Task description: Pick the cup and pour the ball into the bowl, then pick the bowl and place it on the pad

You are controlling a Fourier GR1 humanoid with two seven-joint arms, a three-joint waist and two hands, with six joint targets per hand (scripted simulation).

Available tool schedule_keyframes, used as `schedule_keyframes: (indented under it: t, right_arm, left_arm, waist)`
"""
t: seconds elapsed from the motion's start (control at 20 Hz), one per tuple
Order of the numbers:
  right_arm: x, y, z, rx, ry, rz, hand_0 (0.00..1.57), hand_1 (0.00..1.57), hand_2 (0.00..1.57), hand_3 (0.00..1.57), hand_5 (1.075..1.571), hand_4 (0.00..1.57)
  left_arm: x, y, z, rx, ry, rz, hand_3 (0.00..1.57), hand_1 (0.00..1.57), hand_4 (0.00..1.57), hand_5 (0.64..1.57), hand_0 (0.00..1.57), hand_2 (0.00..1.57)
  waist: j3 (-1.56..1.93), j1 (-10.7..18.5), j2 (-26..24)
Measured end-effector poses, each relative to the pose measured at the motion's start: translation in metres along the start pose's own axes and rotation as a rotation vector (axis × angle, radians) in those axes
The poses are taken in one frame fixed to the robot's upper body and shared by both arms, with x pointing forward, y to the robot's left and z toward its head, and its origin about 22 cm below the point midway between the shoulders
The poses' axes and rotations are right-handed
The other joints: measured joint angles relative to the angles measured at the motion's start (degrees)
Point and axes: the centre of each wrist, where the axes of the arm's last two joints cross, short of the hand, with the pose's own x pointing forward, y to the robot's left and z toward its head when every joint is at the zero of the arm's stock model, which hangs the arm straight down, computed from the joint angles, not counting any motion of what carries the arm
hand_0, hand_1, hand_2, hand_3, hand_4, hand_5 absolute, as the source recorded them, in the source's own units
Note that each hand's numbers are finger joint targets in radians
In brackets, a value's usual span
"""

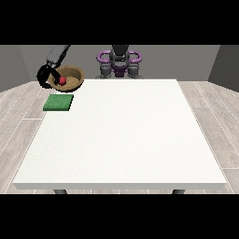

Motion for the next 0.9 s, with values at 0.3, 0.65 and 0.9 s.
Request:
schedule_keyframes:
  t: [0.3,0.65,0.9]
  right_arm:
    - [0.043,-0.052,-0.013,-0.018,0.010,0.015,1.57,1.57,1.57,0.38,1.568,1.12]
    - [0.056,-0.057,-0.021,-0.023,-0.012,0.008,1.57,1.57,1.57,0.49,1.568,1.07]
    - [0.051,-0.039,-0.027,-0.032,-0.016,-0.065,1.57,1.57,1.57,0.45,1.569,1.05]
  left_arm:
    - [-0.010,0.013,0.011,0.027,-0.006,-0.002,0.00,0.00,1.21,1.548,0.00,0.00]
    - [-0.016,0.031,0.021,0.047,-0.040,-0.008,0.00,0.00,1.22,1.553,0.00,0.00]
    - [-0.014,0.038,0.023,0.046,-0.070,-0.017,0.00,0.00,1.21,1.555,0.00,0.00]
  waist:
    - [0.05,-1.7,0.8]
    - [0.11,-2.3,3.2]
    - [0.12,-1.6,5.4]
